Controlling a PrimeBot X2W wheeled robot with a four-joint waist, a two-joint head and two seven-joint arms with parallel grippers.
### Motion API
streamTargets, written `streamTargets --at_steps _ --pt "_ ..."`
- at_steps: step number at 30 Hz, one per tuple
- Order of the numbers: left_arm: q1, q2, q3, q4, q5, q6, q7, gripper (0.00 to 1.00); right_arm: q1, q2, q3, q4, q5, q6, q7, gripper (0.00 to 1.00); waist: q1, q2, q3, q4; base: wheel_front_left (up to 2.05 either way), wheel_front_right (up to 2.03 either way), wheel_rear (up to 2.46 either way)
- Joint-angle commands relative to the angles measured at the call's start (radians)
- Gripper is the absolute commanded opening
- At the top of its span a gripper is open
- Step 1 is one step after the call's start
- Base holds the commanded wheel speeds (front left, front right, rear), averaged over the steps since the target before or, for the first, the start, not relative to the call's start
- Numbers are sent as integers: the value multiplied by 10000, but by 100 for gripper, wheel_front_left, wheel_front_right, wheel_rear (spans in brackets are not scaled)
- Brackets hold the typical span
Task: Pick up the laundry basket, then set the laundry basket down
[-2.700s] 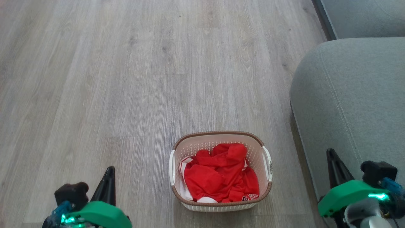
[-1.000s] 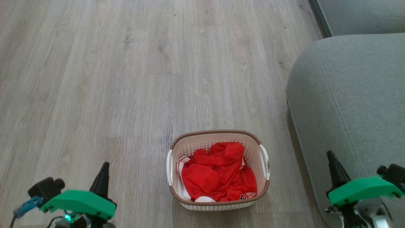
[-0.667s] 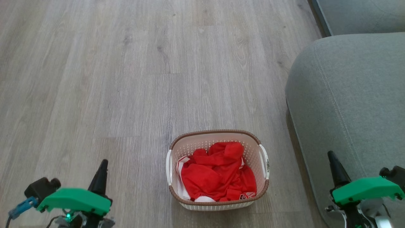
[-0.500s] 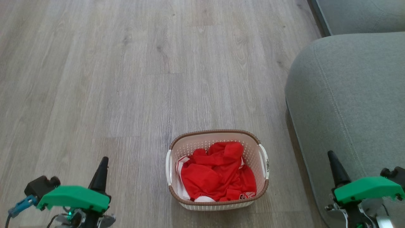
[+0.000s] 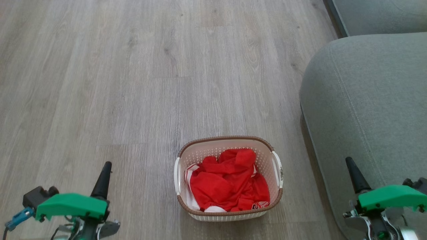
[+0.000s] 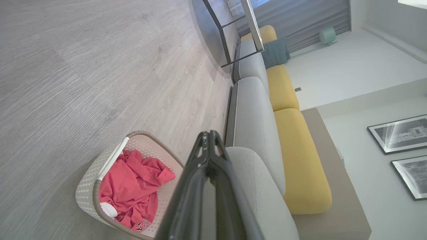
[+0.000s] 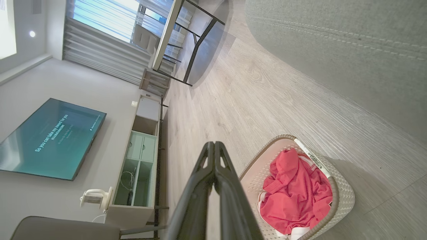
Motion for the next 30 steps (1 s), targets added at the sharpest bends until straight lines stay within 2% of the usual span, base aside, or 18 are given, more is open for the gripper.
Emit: streamTargets --at_steps 1,30 --pt "-625 -1 418 -220 -316 -138 37 0 -614 -155 72 -257 373 -26 111 0 0 0 2 -7 0 0 0" --pt "-1200 -348 1185 499 -3150 -709 404 0 -970 -168 -67 217 3548 -39 457 0 0 0 30 -111 0 0 0"
